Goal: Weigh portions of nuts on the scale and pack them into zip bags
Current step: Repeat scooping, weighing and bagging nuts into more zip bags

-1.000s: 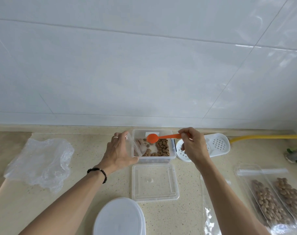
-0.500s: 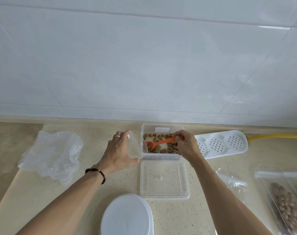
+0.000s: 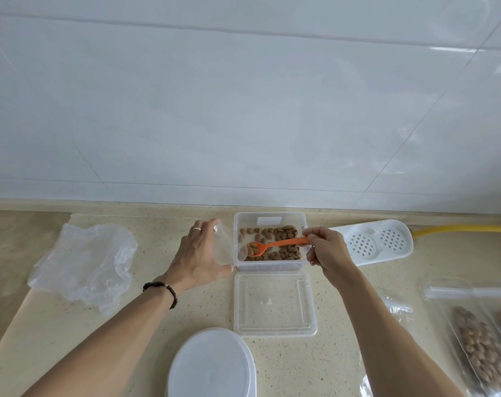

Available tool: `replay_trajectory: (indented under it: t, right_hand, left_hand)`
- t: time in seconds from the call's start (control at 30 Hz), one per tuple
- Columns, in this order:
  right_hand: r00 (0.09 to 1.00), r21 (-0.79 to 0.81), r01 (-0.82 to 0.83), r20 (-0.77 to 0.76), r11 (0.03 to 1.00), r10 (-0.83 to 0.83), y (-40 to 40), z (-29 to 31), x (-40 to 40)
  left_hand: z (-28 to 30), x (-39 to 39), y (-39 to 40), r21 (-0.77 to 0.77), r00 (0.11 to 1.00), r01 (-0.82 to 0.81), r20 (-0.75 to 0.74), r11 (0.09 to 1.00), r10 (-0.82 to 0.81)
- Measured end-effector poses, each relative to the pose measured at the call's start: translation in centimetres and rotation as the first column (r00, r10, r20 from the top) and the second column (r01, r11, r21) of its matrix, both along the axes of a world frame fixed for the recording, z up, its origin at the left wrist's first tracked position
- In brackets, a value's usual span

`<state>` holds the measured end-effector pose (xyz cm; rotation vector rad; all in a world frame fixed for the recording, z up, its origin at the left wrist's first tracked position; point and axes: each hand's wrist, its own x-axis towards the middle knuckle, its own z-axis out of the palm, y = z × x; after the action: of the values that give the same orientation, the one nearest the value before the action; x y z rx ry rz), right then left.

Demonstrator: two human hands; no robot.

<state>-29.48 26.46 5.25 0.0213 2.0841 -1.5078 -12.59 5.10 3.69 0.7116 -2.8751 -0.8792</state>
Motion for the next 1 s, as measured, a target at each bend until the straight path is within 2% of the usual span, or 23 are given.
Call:
replay_trajectory:
  t: [0.2,0.4,0.5,0.63,0.77,0.83,1.0]
  right_hand:
    - [0.996,-0.113,0.08,-0.026,0.99,-0.084,1.4,2.1,-0.9]
    - [0.988,-0.182,0.028,-0.141,0.983,-0.055,1.7,6.4,-1.1]
    - [0.965,-0.102,-0.037,-0.263,0.994,0.008,1.3,8.3,-0.3]
    - [0.886,0.02,-0.133,-0.446,0.991,0.128,0.5,9.9,1.1]
    - [0.708,0.184,-0.321,-0.605,0.929,0.364,-0.1,10.2,2.3]
    - [0.674,0.185,-0.326,-0.642,0.927,0.365,-0.1,10.1,2.2]
    - [0.678,0.162,-0.308,-0.653,0.938,0.336,0.5,10.0,2.0]
  left_hand:
    - [0.2,-1.0,0.9,-0.002,1.0,0.027,-0.007,1.0,-0.027]
    - [1.3,-2.5,2.0,0.009,0.997,0.04,-0.059,0.999,-0.04]
    - [2.1,-3.4,2.4,0.007,0.996,0.045,-0.079,0.999,-0.044]
    - [2.9,-4.0,2.6,0.025,0.994,0.048,-0.098,0.999,-0.046]
    - [3.3,-4.1,2.9,0.078,0.995,0.058,-0.08,0.995,-0.052]
    - [3.4,-4.1,3.0,0.11,0.996,0.044,-0.083,0.993,-0.035]
    - [3.4,-4.2,3.1,0.087,0.998,0.014,-0.059,0.996,-0.009]
